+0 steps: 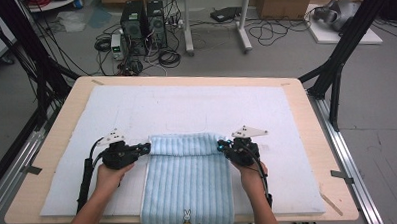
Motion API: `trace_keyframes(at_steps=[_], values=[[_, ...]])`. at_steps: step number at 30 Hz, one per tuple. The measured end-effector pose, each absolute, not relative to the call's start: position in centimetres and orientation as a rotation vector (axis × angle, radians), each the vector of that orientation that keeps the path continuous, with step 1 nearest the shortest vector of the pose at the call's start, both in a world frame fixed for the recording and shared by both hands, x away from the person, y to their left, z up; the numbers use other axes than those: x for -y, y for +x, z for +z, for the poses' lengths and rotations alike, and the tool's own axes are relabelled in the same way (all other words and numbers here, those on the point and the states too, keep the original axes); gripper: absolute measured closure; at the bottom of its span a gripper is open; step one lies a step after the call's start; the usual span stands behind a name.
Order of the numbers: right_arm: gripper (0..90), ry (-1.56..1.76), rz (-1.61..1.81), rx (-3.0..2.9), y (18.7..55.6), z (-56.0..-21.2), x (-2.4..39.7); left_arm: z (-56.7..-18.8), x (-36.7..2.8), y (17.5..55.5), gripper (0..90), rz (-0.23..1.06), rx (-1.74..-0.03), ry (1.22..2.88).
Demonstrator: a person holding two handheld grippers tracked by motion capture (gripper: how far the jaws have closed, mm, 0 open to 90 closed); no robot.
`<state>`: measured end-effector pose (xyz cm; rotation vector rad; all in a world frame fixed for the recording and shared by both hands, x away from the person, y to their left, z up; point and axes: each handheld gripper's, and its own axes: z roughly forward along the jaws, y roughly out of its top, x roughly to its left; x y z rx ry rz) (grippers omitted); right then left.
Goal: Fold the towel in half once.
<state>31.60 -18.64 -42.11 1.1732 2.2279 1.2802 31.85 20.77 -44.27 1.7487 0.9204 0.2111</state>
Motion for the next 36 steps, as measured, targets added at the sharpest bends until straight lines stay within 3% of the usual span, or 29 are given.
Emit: trace_keyframes(at_steps=[27, 29, 31, 34, 36], values=[[85.4, 1.088, 1.27, -2.307, 23.3, -43.1, 20.6, -45.2, -22.0, 26.2, 86.0, 0.041, -0.774, 1.831], [82.1, 1.081, 1.251, -2.317, 22.9, -43.2, 20.6, -45.2, -22.0, 26.2, 78.4, 0.022, -0.765, 1.843], [71.6, 1.109, 1.264, -2.297, 22.8, -43.2, 20.9, -45.2, -22.1, 26.4, 59.8, 0.02, -0.803, 1.828], [65.8, 1.155, 1.306, -2.228, 23.2, -42.7, 21.5, -44.8, -22.4, 27.2, 50.2, 0.059, -0.847, 1.798], [65.7, 1.178, 1.31, -2.205, 23.8, -42.3, 21.7, -44.4, -22.4, 28.0, 48.7, 0.085, -0.856, 1.799]])
